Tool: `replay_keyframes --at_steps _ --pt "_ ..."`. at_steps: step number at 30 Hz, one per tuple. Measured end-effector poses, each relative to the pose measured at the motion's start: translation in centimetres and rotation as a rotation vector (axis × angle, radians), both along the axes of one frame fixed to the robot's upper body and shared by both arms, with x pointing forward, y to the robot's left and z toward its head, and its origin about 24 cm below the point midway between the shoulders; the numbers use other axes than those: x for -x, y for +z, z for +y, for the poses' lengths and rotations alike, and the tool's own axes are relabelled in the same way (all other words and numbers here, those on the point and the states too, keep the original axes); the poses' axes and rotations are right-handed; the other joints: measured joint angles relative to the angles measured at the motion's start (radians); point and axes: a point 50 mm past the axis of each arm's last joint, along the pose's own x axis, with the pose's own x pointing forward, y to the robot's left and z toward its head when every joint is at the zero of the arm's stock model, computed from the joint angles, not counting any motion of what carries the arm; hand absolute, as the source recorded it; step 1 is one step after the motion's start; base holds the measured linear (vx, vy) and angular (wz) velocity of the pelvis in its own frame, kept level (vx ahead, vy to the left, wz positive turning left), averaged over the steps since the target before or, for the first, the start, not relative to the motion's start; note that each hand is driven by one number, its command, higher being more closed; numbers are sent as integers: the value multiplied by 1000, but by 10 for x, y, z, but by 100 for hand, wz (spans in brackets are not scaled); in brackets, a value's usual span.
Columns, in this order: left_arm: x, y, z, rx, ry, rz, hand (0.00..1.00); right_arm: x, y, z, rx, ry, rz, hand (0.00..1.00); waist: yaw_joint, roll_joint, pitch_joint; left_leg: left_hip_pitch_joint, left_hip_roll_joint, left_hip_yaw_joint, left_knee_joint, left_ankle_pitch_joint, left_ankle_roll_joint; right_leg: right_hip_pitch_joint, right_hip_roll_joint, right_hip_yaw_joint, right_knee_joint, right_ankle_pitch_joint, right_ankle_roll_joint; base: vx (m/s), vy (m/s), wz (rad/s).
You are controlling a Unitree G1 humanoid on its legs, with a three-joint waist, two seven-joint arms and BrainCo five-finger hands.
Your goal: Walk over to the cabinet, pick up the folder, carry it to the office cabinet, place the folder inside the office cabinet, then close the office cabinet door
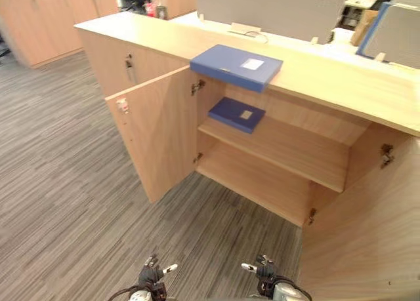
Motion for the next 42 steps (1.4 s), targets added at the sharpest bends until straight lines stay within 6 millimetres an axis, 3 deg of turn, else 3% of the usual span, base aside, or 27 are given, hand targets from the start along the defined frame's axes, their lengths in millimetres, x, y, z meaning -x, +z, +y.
replay_keyframes --at_steps 1,2,4,5,7,8,9,11,12,14,16,18,21,26,27,28,30,34,38,41,42 --pt "7 -1 4 -6 11 15 0 1 0 1 8 21 7 0 9 -4 2 -45 -4 -33 110 -19 6 21 10 45 -12 -9 -14 353 114 -138" --pt "5 0 8 -5 31 5 0 0 0 2 9 27 10 0 17 -10 1 -95 -22 -43 141 -78 15 38 7 89 -22 -13 -12 328 121 -107" --pt "2 2 8 0 54 -15 0 -2 0 5 13 48 13 0 29 -14 5 -154 -57 -56 107 -152 29 52 -7 145 -40 -2 0 294 161 -98" --pt "1 3 8 -5 60 -20 0 -4 -1 7 9 53 18 0 41 -20 10 -185 -101 -84 17 -202 36 65 -33 187 -42 7 15 319 269 -100" --pt "-3 4 9 -13 61 -28 0 -8 0 9 8 58 18 0 48 -27 20 -197 -163 -142 -205 -219 34 88 -78 230 -46 9 25 341 376 -100" --pt "-2 2 3 -3 56 -20 0 -10 1 6 15 57 10 0 52 -8 10 -182 -186 -208 -400 -104 13 94 -88 239 -51 10 54 297 364 -94" --pt "-2 3 9 -18 52 -16 0 -7 -1 11 5 62 21 0 60 -34 5 -157 -219 -197 -406 -101 30 109 -120 243 -69 22 87 314 356 -56" --pt "-3 4 15 -45 30 -14 0 -6 -1 20 9 118 25 0 54 -76 -10 -142 -262 -182 -434 -94 43 108 -163 236 -101 68 81 299 323 -18" --pt "-4 3 17 -49 28 -6 0 -6 -1 22 38 189 25 0 57 -81 -14 -139 -270 -153 -428 -94 43 108 -183 237 -109 99 84 204 249 -23" --pt "-4 3 17 -50 25 -3 0 -9 0 25 61 241 17 0 64 -82 -15 -113 -281 -116 -444 -94 46 102 -210 237 -105 141 101 170 266 -59" --pt "-3 2 16 -47 18 7 0 -13 1 25 64 250 11 0 92 -79 -16 -15 -298 -22 -547 -89 90 50 -267 224 -20 156 109 163 292 -123" --pt "2 -1 13 -41 1 34 0 -11 0 22 65 237 20 0 84 -70 -16 51 -318 18 -627 -68 125 -12 -317 178 101 156 109 47 148 -88" --pt "4 -3 9 -40 -32 50 0 7 -6 19 61 221 70 0 58 -57 -21 110 -332 35 -690 -59 141 -46 -372 59 212 153 107 23 60 -29" --pt "1 -3 8 -45 -49 49 0 7 -5 19 67 227 67 0 41 -57 -21 129 -312 12 -727 -55 140 -74 -307 44 168 79 112 -15 -121 -7" --pt "1 -2 8 -48 -48 48 0 7 -6 19 67 232 68 0 41 -69 -18 128 -321 -4 -728 -60 128 -59 -300 49 133 53 118 -46 -203 1" --pt "-2 -1 11 -57 -45 42 0 7 -6 21 61 236 76 0 42 -92 -15 114 -343 -21 -723 -65 118 -39 -306 52 91 1 173 -50 -195 9" --pt "-2 -2 8 -47 -30 39 0 5 -6 16 73 235 81 0 35 -80 -6 122 -350 -90 -744 -49 109 -41 -294 41 111 -17 158 -26 -172 22" --pt "-1 -1 11 -47 0 33 0 7 -7 15 36 159 85 0 34 -86 -6 116 -320 -173 -745 -51 76 10 -253 -43 70 -23 146 60 -169 45" --pt "3 -1 13 -40 31 30 0 9 -7 17 -12 80 86 0 34 -74 -15 45 -276 -221 -602 -134 47 53 -191 -70 44 -25 140 122 -51 29" --pt "1 2 16 -37 55 7 0 10 -7 15 -27 29 82 0 35 -67 -7 -85 -228 -224 -290 -184 18 86 -136 -66 30 -19 130 195 75 18" --pt "-2 3 14 -27 77 -14 0 10 -7 11 -21 20 80 0 41 -45 3 -132 -200 -213 -145 -177 11 114 -114 -65 30 -20 129 164 119 -19"
